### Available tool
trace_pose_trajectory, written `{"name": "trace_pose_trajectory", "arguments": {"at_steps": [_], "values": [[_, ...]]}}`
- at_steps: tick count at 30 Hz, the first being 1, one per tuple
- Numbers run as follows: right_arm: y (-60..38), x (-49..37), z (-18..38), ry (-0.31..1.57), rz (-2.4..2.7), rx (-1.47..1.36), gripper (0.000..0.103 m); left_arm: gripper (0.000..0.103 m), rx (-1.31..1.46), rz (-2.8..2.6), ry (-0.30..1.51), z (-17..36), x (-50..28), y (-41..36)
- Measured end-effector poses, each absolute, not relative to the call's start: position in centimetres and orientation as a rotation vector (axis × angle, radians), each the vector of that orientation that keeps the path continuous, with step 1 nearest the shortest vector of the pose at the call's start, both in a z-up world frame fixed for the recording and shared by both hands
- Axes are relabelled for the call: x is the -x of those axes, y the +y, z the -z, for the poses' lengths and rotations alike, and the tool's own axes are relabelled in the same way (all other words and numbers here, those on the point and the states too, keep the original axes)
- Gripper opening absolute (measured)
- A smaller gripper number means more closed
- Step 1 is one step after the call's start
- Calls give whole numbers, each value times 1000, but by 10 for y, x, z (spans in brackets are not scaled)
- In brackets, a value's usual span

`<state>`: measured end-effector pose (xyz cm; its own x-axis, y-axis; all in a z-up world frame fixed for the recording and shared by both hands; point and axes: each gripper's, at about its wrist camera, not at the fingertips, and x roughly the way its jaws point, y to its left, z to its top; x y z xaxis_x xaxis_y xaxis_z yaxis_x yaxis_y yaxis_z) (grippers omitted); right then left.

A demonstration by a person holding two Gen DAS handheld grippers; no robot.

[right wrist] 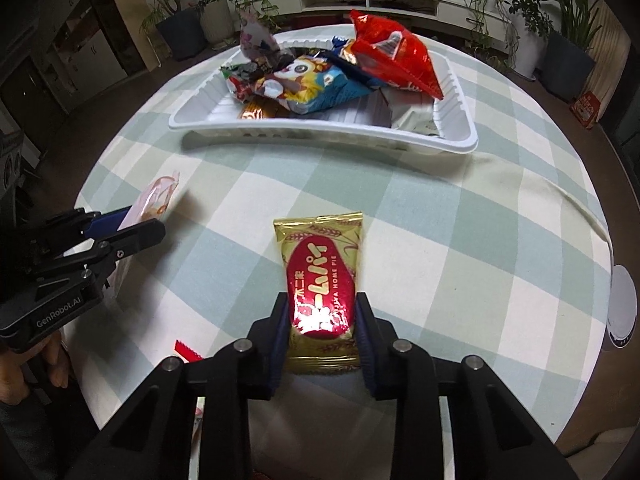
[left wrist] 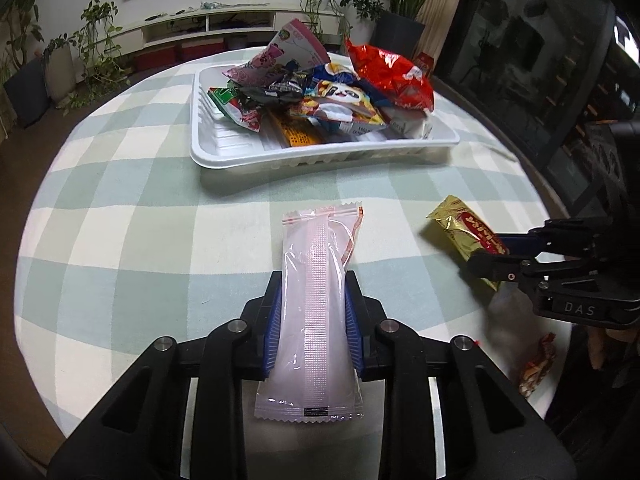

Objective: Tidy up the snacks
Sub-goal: 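Grasp the pink long packet with the left tool while the right tool grasps the gold packet, then carry the pink packet and gold packet over the tray with both tools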

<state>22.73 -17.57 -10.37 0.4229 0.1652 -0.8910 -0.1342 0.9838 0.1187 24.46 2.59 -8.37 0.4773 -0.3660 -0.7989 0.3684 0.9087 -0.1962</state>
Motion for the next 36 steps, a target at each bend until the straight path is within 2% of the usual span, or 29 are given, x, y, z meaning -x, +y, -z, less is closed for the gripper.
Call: {"name": "trace_pose_trajectory", "arguments": {"at_steps": [7,18,26,30,36], "values": [[-198,-229,82,1046,-235,-218,33,26,236,532,909,64,-245,48],[-248,-242,32,803,-382,-602,33,26,684,670,782,34,-266,93],[-255,-290,11,763,-454,-689,33,26,731,709,754,3,-312,91],[-235,-332,-3,769,-453,-618,33,26,754,724,741,-8,-344,89],[-200,-398,-4,789,-439,-484,33,26,774,715,767,15,-368,83]]}}
